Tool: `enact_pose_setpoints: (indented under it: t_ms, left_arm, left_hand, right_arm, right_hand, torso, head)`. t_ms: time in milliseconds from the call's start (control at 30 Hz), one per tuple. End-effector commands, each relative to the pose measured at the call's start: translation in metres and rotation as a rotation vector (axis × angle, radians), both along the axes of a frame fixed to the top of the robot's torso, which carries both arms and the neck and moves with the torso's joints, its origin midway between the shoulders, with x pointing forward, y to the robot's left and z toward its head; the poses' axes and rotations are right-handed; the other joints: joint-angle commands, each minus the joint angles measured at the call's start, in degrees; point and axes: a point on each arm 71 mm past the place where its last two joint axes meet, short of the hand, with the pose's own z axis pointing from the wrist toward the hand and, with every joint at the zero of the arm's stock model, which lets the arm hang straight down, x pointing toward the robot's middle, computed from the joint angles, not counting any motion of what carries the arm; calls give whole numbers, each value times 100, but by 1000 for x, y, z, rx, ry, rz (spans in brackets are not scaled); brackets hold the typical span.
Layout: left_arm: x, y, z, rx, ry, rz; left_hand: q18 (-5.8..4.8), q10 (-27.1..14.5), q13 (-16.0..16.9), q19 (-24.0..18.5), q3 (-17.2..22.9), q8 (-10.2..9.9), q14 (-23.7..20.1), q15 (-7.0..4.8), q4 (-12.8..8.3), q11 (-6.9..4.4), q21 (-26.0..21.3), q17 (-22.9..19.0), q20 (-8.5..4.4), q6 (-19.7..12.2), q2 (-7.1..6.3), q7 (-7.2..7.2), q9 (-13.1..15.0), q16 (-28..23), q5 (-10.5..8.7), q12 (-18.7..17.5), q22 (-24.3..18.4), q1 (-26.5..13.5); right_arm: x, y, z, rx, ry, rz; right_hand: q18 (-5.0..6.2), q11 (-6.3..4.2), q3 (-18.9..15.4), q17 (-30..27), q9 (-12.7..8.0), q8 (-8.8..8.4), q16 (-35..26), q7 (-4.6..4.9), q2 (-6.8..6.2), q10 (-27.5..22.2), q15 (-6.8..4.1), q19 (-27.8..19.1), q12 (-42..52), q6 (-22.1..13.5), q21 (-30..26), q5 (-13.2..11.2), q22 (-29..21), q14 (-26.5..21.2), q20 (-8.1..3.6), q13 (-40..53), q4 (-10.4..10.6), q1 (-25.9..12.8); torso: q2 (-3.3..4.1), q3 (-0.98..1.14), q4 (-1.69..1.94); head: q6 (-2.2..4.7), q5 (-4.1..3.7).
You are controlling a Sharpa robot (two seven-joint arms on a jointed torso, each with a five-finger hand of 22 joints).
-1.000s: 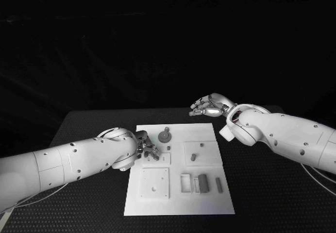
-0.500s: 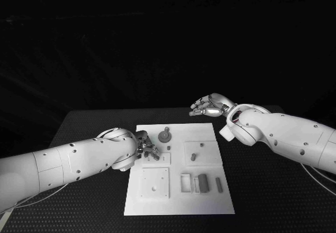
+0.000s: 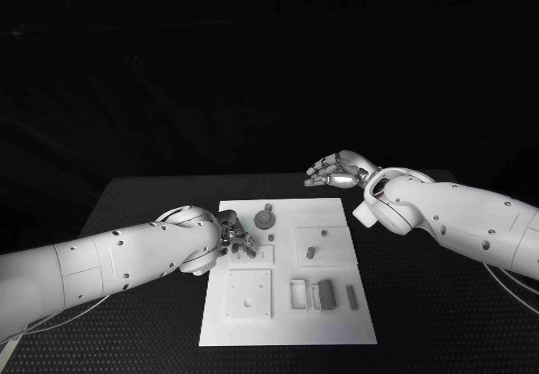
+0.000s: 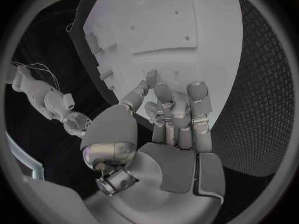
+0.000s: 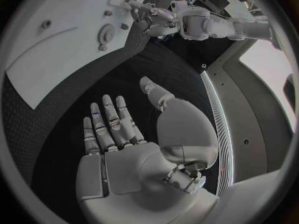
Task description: Assemble the parts on the task board
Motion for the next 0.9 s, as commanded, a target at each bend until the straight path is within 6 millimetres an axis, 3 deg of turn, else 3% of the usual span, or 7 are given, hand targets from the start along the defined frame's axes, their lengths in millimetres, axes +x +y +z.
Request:
enact_pose_setpoints:
  t_ms: [33,900]
  left_arm:
    - [0,-1,1,-13,-10,-3]
    - [0,0,-1,-11,-8,-4]
  left_hand:
    - [94,-11,-9,19,21,13,9,-67,-2,-16,-32,-7,-34,-34,507,24,6,4,26,25,94,480]
    - [94,-6,-14,25,22,7,14,-68,-2,-17,-34,-9,-37,-37,506,24,10,2,26,26,92,483]
  right_arm:
    - [-1,1,0,-1,2,14]
    - [-1,2,-1,-1,3,16]
  right_hand:
    - [-85,8,7,-5,-9,38,-30,307,2,4,9,-18,-27,-32,-12,13,0,-41,-3,2,43,-41]
    - [-85,8,5,-6,-14,41,-29,306,1,4,9,-19,-28,-32,-13,13,-3,-43,-3,2,48,-42]
  torso:
    - [1,1,-2]
    - [2,8,-5]
  head:
    - [3,2]
    - [0,26]
